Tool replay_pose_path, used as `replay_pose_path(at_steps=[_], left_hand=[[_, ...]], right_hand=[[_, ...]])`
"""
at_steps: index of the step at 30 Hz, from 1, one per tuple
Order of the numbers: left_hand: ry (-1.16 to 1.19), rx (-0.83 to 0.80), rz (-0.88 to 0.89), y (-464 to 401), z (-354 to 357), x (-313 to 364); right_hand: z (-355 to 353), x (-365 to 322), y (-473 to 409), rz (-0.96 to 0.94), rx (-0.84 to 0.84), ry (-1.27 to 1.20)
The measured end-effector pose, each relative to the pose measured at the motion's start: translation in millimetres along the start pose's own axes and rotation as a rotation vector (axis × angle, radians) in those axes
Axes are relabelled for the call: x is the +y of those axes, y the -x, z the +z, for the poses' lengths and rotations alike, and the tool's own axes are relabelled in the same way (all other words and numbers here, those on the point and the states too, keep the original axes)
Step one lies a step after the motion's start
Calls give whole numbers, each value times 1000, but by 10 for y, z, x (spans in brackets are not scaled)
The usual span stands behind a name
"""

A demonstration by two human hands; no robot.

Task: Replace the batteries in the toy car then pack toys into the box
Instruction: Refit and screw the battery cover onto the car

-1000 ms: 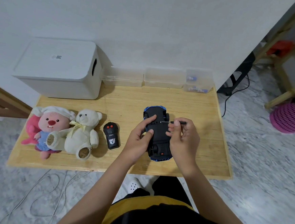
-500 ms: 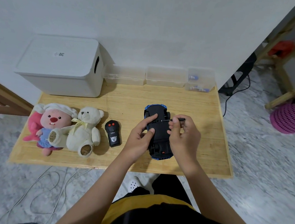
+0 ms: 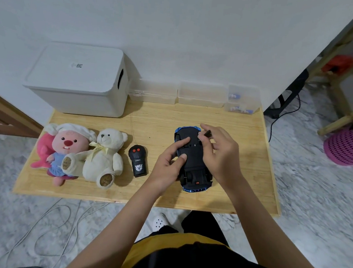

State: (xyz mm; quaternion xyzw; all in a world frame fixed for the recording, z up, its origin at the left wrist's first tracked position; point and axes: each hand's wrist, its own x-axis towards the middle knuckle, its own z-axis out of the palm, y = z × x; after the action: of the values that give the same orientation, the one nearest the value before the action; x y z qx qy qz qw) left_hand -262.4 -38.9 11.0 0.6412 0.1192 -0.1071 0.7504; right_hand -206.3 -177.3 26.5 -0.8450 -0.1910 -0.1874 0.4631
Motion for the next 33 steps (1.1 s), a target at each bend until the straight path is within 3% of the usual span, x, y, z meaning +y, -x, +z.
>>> replay_pose_path(at_steps=[5, 10, 17, 33], left_hand=[[12, 0, -16, -13, 13, 43], [19, 33, -16, -40, 0, 94], [30, 55, -15, -33, -18, 136], [38, 47, -7, 15, -16, 186]], right_hand=[[-26, -60, -66, 148, 67, -161], [-10, -62, -89, 54, 113, -171], [-3, -170, -130, 168, 143, -227], [-31, -159, -176, 115, 145, -300]])
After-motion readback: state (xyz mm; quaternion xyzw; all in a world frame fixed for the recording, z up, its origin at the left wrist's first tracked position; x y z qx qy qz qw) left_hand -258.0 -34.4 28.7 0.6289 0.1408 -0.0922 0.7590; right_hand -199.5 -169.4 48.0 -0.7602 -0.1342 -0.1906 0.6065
